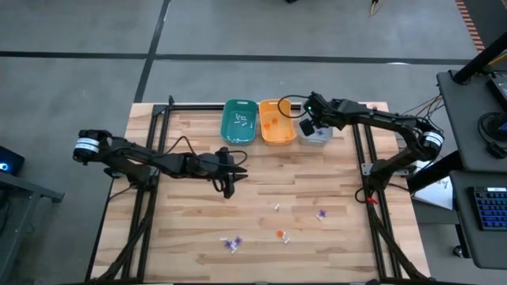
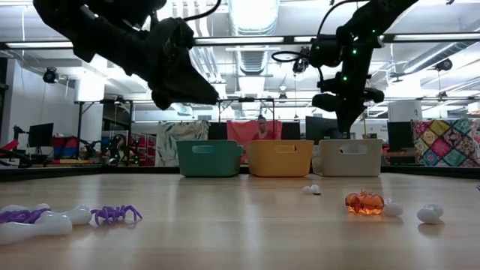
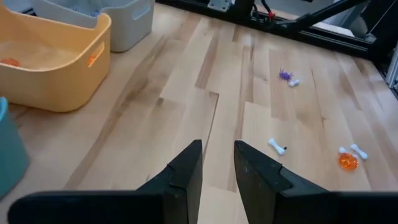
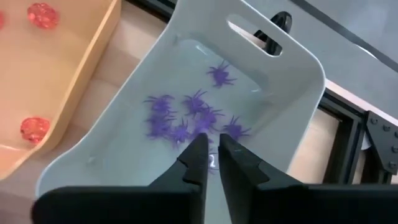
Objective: Sort Halloween decoration
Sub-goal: Put the purple spider toy into the gray bin, then put the white bone toy into the blue bin
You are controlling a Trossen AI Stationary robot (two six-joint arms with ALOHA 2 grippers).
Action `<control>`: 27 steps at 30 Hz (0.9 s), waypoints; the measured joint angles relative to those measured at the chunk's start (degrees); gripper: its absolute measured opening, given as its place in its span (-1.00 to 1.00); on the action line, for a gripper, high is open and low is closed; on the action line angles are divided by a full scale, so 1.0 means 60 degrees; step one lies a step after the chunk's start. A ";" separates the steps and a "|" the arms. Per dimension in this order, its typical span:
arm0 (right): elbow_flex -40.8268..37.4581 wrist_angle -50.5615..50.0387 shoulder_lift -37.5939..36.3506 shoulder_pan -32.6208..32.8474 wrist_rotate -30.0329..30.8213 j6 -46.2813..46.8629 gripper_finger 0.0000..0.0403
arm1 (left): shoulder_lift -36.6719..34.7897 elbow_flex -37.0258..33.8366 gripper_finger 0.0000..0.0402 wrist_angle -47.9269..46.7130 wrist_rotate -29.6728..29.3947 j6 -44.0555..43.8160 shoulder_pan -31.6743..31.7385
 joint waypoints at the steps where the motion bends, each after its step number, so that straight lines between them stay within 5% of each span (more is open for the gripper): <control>1: 0.0010 -0.0005 0.0000 -0.0002 -0.0002 -0.0004 -0.82 | 0.0088 0.0000 -0.63 0.0072 0.0000 -0.0045 0.0000; 11: 0.0186 -0.0065 -0.0262 0.0154 -0.0059 -0.0089 -0.52 | 0.0737 0.0000 -0.63 0.0427 0.0004 -0.0318 0.0000; 15: 0.0279 -0.0052 -0.0724 0.0565 -0.1059 -0.0412 -0.47 | 0.0768 0.0000 -0.63 0.0449 0.0007 -0.0383 0.0000; 22: 0.0279 -0.0036 -0.1198 0.2160 -0.3192 -0.1718 -0.49 | 0.0572 0.0076 -0.63 0.0449 0.0007 0.0177 0.0000; 27: 0.0279 -0.0004 -0.1011 0.3731 -0.3498 -0.2287 -0.52 | 0.0436 0.0127 -0.63 0.0461 0.0004 0.0366 0.0000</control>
